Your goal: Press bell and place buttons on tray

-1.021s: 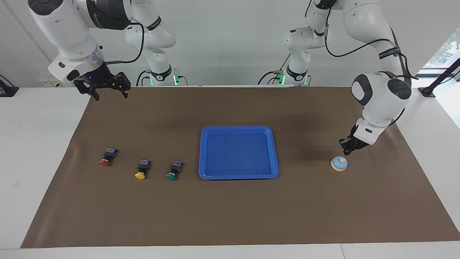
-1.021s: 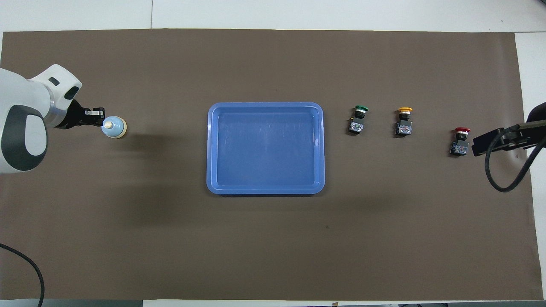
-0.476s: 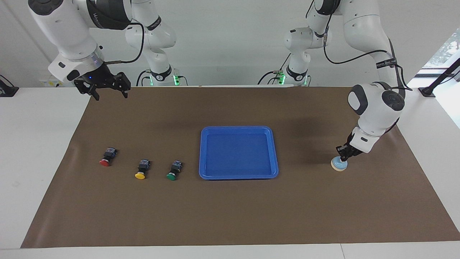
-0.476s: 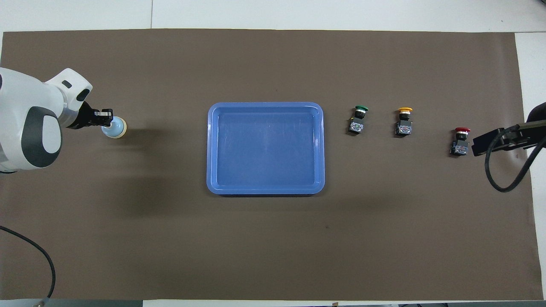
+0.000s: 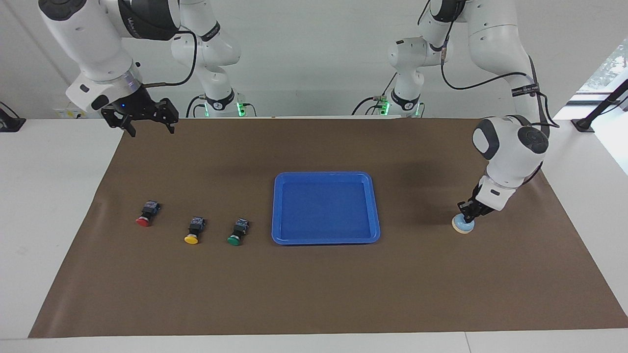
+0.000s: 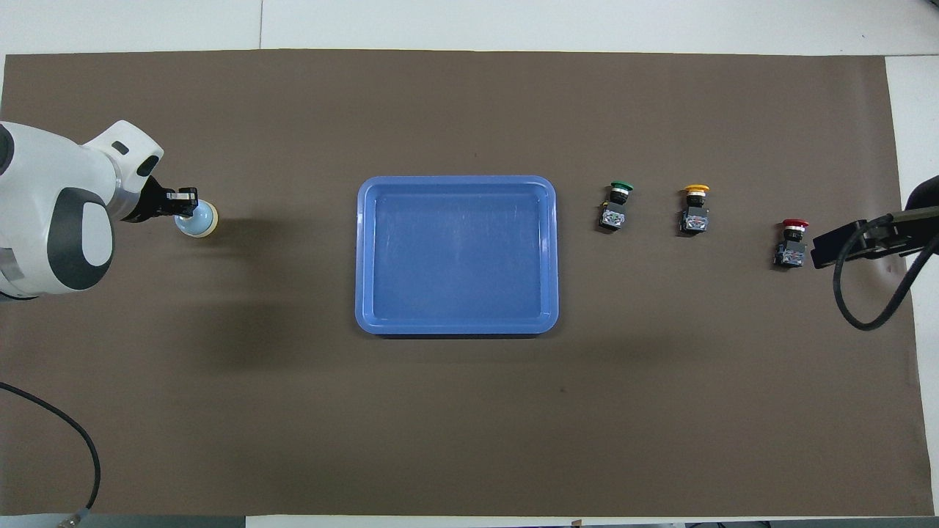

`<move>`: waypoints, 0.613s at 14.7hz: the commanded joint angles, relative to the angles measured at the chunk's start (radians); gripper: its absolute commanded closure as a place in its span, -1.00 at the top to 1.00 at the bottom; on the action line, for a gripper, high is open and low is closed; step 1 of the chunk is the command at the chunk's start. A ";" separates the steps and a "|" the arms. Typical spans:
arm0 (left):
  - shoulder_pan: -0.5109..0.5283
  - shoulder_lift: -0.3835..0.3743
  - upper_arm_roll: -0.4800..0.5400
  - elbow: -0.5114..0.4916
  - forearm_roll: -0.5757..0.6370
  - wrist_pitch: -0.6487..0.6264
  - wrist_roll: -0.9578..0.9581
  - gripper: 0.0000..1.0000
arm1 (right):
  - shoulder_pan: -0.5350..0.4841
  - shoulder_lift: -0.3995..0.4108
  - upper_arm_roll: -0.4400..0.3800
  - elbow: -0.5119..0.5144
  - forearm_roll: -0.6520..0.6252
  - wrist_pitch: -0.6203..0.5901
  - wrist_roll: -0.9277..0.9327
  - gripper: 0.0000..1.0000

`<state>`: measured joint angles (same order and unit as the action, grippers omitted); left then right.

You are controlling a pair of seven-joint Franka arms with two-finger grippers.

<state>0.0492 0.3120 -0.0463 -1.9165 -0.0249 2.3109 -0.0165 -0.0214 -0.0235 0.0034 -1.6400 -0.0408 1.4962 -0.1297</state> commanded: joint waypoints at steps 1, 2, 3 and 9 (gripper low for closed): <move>0.012 -0.023 0.005 0.022 0.006 -0.069 0.003 -1.00 | -0.012 -0.013 0.009 -0.011 -0.005 -0.004 -0.004 1.00; 0.012 -0.049 0.005 0.030 0.006 -0.109 -0.003 -1.00 | -0.012 -0.015 0.009 -0.011 -0.005 -0.004 -0.004 1.00; 0.012 -0.086 0.005 0.039 0.005 -0.154 -0.008 -1.00 | -0.012 -0.015 0.009 -0.011 -0.005 -0.004 -0.004 1.00; 0.011 -0.267 0.003 0.106 0.002 -0.438 -0.010 0.93 | -0.012 -0.015 0.009 -0.011 -0.005 -0.004 -0.004 1.00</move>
<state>0.0554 0.1211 -0.0393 -1.8000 -0.0249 1.9380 -0.0171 -0.0214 -0.0235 0.0034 -1.6400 -0.0408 1.4962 -0.1297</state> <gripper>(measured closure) 0.674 0.000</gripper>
